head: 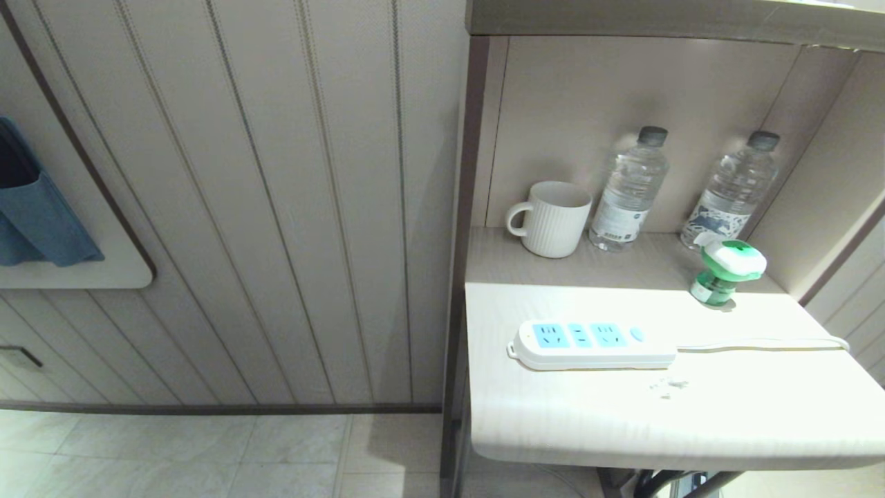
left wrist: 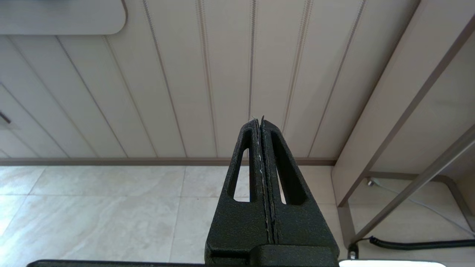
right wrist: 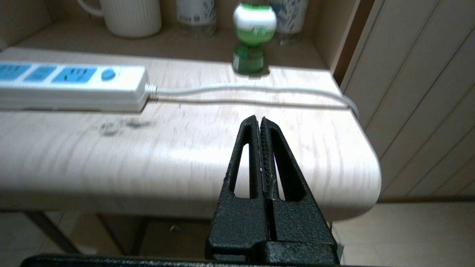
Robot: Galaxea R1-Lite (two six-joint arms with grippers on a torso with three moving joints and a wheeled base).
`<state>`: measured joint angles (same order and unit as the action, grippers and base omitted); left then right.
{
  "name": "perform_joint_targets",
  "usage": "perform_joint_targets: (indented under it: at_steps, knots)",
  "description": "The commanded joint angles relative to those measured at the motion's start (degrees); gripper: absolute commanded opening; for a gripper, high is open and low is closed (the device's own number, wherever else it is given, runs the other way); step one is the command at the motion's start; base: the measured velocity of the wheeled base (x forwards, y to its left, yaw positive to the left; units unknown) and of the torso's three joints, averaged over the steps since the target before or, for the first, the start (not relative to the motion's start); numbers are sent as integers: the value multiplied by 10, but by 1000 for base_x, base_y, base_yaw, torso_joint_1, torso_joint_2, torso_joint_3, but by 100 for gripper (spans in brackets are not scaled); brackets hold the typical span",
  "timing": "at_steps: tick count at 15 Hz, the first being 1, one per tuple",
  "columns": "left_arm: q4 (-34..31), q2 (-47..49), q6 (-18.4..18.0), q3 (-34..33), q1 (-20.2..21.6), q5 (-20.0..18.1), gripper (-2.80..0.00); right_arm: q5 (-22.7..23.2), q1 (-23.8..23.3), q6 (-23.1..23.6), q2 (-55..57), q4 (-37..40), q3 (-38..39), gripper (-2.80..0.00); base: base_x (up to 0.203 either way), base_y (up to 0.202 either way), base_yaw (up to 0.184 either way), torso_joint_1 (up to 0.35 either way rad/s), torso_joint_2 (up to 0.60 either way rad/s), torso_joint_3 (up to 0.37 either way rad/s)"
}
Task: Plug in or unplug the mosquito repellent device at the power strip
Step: Pick up the mosquito repellent liquid
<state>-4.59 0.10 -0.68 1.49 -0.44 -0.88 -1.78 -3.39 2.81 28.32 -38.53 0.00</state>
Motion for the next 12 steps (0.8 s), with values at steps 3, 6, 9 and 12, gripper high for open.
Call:
perform_joint_targets:
  at_steps: [3,6,9,12]
  knots:
    - [0,1,0,0,0,0,-280,-5,-13,18,211,-210,-4,-280,0,0,0,0,0,0]
    - [-1,0,0,0,0,0,-280,-6,-9,21,327,-324,-10,-280,0,0,0,0,0,0]
    - [0,0,0,0,0,0,-280,-8,-1,19,435,-418,-23,-280,0,0,0,0,0,0]
    - [0,0,0,0,0,0,-280,-7,-9,4,523,-488,-42,-280,0,0,0,0,0,0]
